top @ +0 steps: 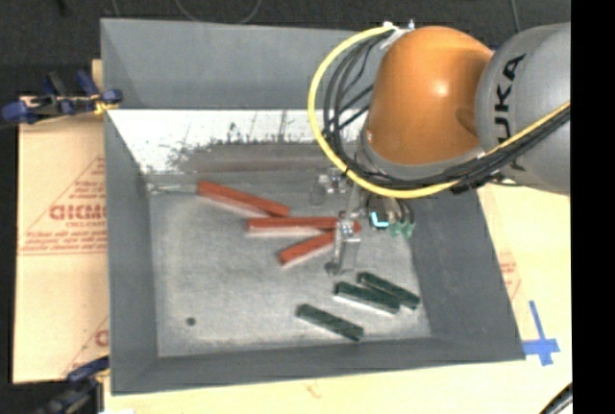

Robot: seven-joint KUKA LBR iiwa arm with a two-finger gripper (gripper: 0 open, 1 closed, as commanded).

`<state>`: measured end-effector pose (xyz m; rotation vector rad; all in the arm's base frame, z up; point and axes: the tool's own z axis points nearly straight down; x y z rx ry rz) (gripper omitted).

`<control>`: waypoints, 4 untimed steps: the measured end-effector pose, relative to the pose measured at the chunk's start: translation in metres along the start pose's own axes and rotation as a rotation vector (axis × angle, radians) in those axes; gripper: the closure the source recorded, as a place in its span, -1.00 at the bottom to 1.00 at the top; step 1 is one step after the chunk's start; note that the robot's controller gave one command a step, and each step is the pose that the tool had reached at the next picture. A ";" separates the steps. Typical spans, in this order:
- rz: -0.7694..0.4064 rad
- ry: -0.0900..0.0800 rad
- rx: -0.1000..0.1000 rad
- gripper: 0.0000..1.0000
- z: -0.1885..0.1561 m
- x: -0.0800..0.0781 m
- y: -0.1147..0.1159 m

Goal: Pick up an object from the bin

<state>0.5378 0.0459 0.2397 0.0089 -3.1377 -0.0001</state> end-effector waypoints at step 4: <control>-0.115 -0.016 0.003 1.00 -0.016 -0.073 -0.066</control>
Offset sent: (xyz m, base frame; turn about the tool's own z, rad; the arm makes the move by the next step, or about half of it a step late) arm 0.0779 -0.0500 -0.1657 -0.0842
